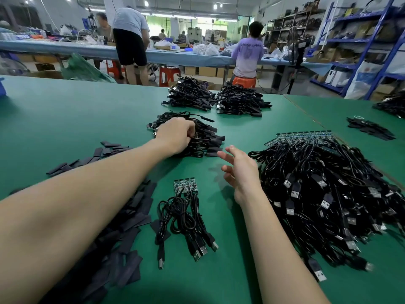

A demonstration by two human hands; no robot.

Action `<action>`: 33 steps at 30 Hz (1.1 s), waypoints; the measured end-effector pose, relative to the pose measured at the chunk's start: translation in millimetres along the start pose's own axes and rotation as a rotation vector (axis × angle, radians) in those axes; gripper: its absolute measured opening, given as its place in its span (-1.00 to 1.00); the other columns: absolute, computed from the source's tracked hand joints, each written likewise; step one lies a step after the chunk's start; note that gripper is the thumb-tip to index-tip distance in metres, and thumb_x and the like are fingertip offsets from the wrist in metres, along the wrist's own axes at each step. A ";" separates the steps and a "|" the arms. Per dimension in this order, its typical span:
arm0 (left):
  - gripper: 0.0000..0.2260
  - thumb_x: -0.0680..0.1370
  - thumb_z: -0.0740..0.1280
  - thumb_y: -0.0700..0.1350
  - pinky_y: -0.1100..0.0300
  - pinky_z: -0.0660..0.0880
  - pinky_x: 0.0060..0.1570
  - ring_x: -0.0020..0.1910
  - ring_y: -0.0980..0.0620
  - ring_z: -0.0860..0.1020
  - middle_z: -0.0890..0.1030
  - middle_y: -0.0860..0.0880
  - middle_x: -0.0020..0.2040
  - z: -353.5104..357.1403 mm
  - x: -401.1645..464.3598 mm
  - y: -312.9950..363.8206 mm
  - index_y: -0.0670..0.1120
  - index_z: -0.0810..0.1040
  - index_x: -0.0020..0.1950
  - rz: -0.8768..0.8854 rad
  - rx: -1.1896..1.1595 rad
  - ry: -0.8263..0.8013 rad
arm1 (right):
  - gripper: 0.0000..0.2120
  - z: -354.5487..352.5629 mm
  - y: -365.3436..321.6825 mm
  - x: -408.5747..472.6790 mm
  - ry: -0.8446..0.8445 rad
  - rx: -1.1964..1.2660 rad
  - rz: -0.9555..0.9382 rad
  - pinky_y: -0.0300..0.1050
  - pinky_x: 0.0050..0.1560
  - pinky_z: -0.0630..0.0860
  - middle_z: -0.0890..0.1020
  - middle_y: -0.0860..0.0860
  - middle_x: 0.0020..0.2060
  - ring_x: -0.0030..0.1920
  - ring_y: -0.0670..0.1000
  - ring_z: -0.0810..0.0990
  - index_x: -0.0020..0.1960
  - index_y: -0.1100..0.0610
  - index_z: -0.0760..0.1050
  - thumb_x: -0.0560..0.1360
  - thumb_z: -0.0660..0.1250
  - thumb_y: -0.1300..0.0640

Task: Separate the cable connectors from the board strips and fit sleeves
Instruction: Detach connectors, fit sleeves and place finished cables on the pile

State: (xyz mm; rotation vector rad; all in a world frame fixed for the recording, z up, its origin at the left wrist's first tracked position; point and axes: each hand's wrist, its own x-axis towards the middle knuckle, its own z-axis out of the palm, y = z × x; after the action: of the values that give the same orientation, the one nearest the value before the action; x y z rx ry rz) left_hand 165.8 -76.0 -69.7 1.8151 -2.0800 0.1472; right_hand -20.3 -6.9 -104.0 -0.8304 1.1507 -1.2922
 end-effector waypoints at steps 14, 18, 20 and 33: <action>-0.90 0.59 0.31 -0.06 0.21 0.46 -0.01 -0.11 0.11 0.56 0.60 0.18 -0.14 -5.7 -72.2 7.5 0.12 0.60 -0.05 -0.146 -0.366 -0.080 | -0.90 5.4 6.4 -1.1 -0.175 -0.290 -0.008 -0.30 -0.45 0.34 0.75 -0.09 -0.25 -0.43 -0.12 0.47 0.11 0.03 0.57 0.63 0.35 0.05; -0.91 0.63 0.29 0.02 0.19 0.48 0.11 -0.03 0.04 0.55 0.60 0.09 -0.05 -3.5 -92.5 3.5 0.08 0.59 0.02 -0.145 -0.238 -0.279 | -0.94 7.3 11.5 -2.4 -0.201 -0.597 -0.142 -0.24 -0.29 0.44 0.75 -0.12 -0.25 -0.36 -0.12 0.48 -0.04 -0.02 0.61 0.58 0.37 0.02; -0.89 0.63 0.29 0.03 0.19 0.47 0.10 -0.02 0.03 0.55 0.60 0.06 -0.04 -2.9 -97.1 2.1 0.04 0.58 0.03 -0.142 -0.233 -0.301 | -0.91 7.6 15.5 -0.1 -0.167 -0.838 -0.272 -0.14 -0.12 0.50 0.72 -0.15 -0.24 -0.22 -0.12 0.58 -0.11 -0.08 0.60 0.55 0.37 -0.05; -0.86 0.60 0.34 -0.02 0.26 0.36 -0.25 -0.40 0.30 0.45 0.58 0.17 -0.30 -2.0 -96.2 0.5 0.07 0.61 -0.16 -0.123 -0.702 -0.212 | -0.75 0.8 13.7 -1.6 -0.325 -0.849 -0.433 -0.24 -0.21 0.35 0.52 -0.30 -0.44 -0.35 -0.19 0.43 -0.22 -0.06 0.57 0.60 0.37 -0.10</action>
State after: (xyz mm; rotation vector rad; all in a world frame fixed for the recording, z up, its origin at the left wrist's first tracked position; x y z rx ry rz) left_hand 175.2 14.5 -100.9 1.5395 -1.8034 -0.7431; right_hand -15.5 -3.5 -116.5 -1.9220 1.2911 -0.9119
